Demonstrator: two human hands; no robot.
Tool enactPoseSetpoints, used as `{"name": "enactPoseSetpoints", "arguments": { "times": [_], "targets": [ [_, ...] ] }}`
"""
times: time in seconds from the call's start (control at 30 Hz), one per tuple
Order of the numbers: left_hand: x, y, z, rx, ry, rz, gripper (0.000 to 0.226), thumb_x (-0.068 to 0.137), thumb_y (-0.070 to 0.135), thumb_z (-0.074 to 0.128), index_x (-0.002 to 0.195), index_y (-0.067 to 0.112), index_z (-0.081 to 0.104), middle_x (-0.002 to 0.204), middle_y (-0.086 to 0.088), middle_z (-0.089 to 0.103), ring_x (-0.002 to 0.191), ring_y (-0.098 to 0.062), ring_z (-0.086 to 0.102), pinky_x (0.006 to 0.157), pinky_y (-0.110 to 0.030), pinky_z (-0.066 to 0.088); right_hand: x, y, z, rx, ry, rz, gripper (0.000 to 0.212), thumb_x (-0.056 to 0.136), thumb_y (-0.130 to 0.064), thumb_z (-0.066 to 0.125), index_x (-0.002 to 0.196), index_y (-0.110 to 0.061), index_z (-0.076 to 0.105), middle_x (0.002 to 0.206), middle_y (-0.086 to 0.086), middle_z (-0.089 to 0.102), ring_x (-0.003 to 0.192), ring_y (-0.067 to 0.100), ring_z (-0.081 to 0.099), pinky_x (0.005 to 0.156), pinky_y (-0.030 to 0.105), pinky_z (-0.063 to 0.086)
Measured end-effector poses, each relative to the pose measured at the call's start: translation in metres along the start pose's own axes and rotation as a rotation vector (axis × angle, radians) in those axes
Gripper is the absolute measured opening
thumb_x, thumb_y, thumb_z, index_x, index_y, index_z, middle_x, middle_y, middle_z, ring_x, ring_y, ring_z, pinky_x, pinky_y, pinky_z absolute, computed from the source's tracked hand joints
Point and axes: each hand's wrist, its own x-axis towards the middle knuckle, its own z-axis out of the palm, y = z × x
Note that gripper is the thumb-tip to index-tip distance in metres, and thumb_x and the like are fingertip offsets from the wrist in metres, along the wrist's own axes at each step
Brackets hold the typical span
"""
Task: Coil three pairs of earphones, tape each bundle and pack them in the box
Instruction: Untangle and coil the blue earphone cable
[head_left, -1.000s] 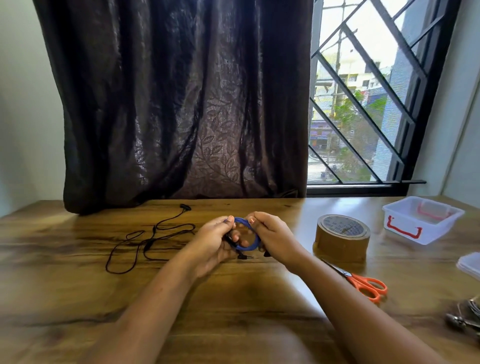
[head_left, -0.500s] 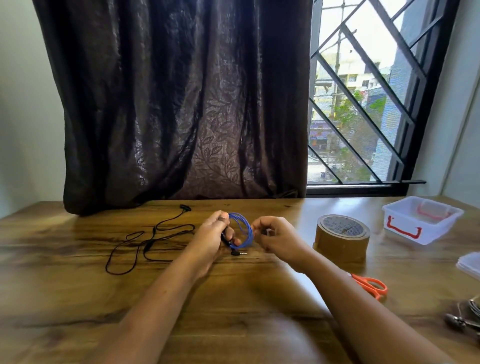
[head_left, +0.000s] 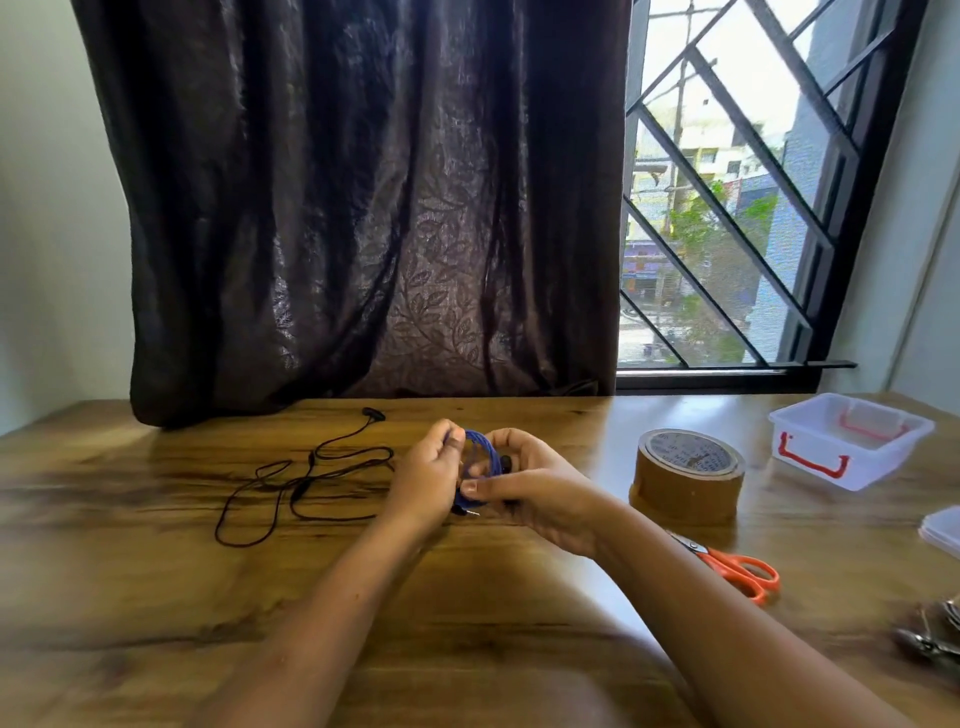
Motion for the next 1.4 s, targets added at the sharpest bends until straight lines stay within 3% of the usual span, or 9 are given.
{"name": "enactPoseSetpoints", "arguments": {
  "times": [0.2, 0.47, 0.6, 0.8, 0.93, 1.03, 1.13, 1.27, 1.4],
  "targets": [
    [0.002, -0.003, 0.0, -0.085, -0.052, -0.041, 0.028, 0.102, 0.028, 0.036, 0.084, 0.016, 0.053, 0.074, -0.003, 0.053, 0.071, -0.018, 0.052, 0.066, -0.028, 0.041, 0.001, 0.003, 0.002, 0.026, 0.062, -0.067, 0.064, 0.072, 0.029, 0.052, 0.115, -0.018, 0.044, 0.079, 0.006, 0.062, 0.069, 0.013, 0.066, 0.068, 0.031, 0.056],
    [0.002, -0.007, 0.003, -0.06, -0.086, -0.035, 0.028, 0.101, 0.03, 0.036, 0.081, 0.023, 0.054, 0.083, -0.003, 0.059, 0.075, -0.013, 0.054, 0.069, -0.026, 0.043, 0.006, 0.013, 0.006, -0.225, 0.203, -0.229, 0.049, 0.078, 0.007, 0.07, 0.104, -0.027, 0.047, 0.08, 0.002, 0.061, 0.07, 0.009, 0.061, 0.07, 0.027, 0.056],
    [0.003, -0.006, 0.003, -0.194, -0.066, -0.072, 0.029, 0.102, 0.028, 0.037, 0.1, 0.009, 0.059, 0.093, -0.008, 0.067, 0.086, -0.019, 0.061, 0.076, -0.03, 0.048, 0.005, 0.011, 0.008, -0.381, 0.301, -0.378, 0.042, 0.078, -0.003, 0.074, 0.102, -0.029, 0.051, 0.089, -0.003, 0.061, 0.075, 0.001, 0.062, 0.068, 0.021, 0.055],
    [0.007, -0.012, 0.006, -0.27, -0.048, -0.203, 0.041, 0.1, 0.034, 0.04, 0.136, 0.013, 0.045, 0.112, -0.009, 0.063, 0.077, -0.017, 0.054, 0.053, -0.023, 0.04, 0.005, 0.01, -0.001, -0.664, 0.415, -0.566, 0.016, 0.084, -0.007, 0.069, 0.096, -0.013, 0.06, 0.086, -0.006, 0.063, 0.078, -0.003, 0.059, 0.063, 0.007, 0.045],
    [0.004, -0.01, 0.008, -0.312, -0.07, -0.191, 0.023, 0.101, 0.032, 0.038, 0.108, 0.022, 0.057, 0.099, -0.003, 0.066, 0.094, -0.021, 0.061, 0.083, -0.04, 0.049, 0.006, 0.013, -0.005, -0.782, 0.462, -0.61, 0.008, 0.09, -0.008, 0.06, 0.089, -0.016, 0.063, 0.077, -0.011, 0.063, 0.07, -0.006, 0.059, 0.058, 0.007, 0.044],
    [0.003, -0.008, 0.004, -0.2, -0.037, -0.064, 0.027, 0.102, 0.028, 0.036, 0.081, 0.02, 0.052, 0.08, -0.001, 0.06, 0.076, -0.015, 0.055, 0.071, -0.026, 0.043, 0.006, 0.013, -0.003, -0.814, 0.517, -0.636, 0.013, 0.093, -0.011, 0.057, 0.084, -0.019, 0.063, 0.075, -0.01, 0.062, 0.067, -0.004, 0.058, 0.056, 0.007, 0.042],
    [0.005, -0.011, 0.004, -0.129, -0.069, 0.026, 0.03, 0.102, 0.026, 0.036, 0.076, 0.014, 0.046, 0.065, 0.002, 0.05, 0.062, -0.012, 0.048, 0.065, -0.029, 0.042, 0.009, 0.007, -0.006, -0.634, 0.576, -0.546, 0.019, 0.096, -0.011, 0.052, 0.08, -0.016, 0.063, 0.077, -0.008, 0.064, 0.074, -0.003, 0.06, 0.063, 0.007, 0.045],
    [0.005, -0.013, 0.006, -0.113, -0.123, 0.033, 0.029, 0.102, 0.025, 0.036, 0.078, 0.013, 0.045, 0.06, 0.004, 0.046, 0.06, -0.012, 0.046, 0.064, -0.031, 0.041, 0.016, 0.01, -0.006, -0.199, 0.52, -0.289, 0.025, 0.1, -0.02, 0.045, 0.083, -0.015, 0.061, 0.084, 0.007, 0.064, 0.079, 0.025, 0.06, 0.074, 0.037, 0.053],
    [0.007, -0.015, 0.003, -0.022, -0.08, 0.048, 0.029, 0.102, 0.026, 0.035, 0.076, 0.017, 0.046, 0.062, 0.002, 0.046, 0.053, -0.006, 0.046, 0.059, -0.023, 0.044, 0.012, 0.005, -0.002, -0.239, 0.476, -0.34, 0.025, 0.101, -0.019, 0.044, 0.082, -0.012, 0.059, 0.074, 0.001, 0.056, 0.07, 0.015, 0.051, 0.067, 0.031, 0.045]
  ]
}}
